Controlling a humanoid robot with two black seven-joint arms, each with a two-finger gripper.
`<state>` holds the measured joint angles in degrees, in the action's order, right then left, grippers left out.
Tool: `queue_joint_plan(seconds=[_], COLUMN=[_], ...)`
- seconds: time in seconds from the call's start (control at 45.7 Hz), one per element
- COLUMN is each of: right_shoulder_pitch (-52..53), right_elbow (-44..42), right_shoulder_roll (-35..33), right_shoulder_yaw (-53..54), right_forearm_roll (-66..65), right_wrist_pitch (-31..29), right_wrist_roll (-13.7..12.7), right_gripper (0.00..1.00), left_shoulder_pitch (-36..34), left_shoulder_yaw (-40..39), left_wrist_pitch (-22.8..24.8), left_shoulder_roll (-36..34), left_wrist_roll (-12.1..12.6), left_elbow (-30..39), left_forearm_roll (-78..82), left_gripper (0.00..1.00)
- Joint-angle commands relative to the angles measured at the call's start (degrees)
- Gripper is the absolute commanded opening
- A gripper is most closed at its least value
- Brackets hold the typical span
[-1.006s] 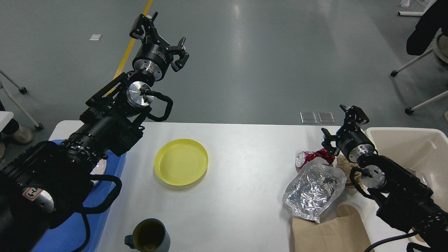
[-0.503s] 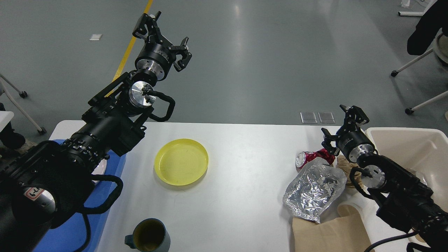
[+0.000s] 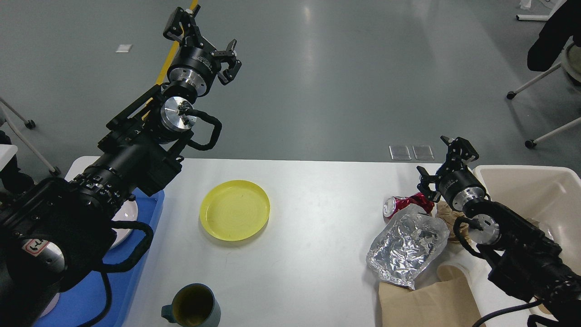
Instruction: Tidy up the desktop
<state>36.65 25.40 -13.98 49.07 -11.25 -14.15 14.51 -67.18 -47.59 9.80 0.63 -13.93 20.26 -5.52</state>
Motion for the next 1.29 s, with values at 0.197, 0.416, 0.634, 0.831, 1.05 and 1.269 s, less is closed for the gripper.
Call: queue_joint_plan(seconds=[0.197, 0.416, 0.634, 0.831, 1.05, 1.269], right_shoulder_pitch=[0.0, 0.0, 0.0, 0.0, 0.0, 0.0], right_elbow=[0.08, 0.08, 0.0, 0.0, 0.0, 0.0], right_shoulder_roll=[0.0, 0.0, 0.0, 0.0, 0.0, 0.0], right_shoulder_yaw=[0.06, 0.06, 0.06, 0.06, -0.02, -0.02], right_forearm_roll=[0.0, 0.0, 0.0, 0.0, 0.0, 0.0], right_wrist_pitch=[0.0, 0.0, 0.0, 0.0, 0.0, 0.0], right_wrist_roll=[-0.01, -0.01, -0.01, -0.01, 0.08, -0.01], right_gripper=[1.0, 1.0, 1.0, 1.0, 1.0, 1.0], left_shoulder_pitch=[0.3, -5.76, -14.11, -22.01, -33.79, -39.16], left_shoulder_yaw=[4.86, 33.59, 55.75, 73.75, 99.87, 111.92], left_wrist_pitch=[1.98, 1.8, 3.12, 11.45, 32.28, 45.2], left_shoulder_roll=[-6.51, -13.99, -17.24, -20.05, -19.53, -15.23], left_wrist_roll=[-0.05, 0.13, 0.22, 0.22, 0.13, 0.13], left_elbow=[1.27, 0.92, 1.01, 1.36, 6.27, 8.04], left_forearm_roll=[0.24, 0.15, 0.33, 0.68, 0.86, 1.21], left_gripper=[0.98, 0.98, 0.98, 0.98, 0.98, 0.98])
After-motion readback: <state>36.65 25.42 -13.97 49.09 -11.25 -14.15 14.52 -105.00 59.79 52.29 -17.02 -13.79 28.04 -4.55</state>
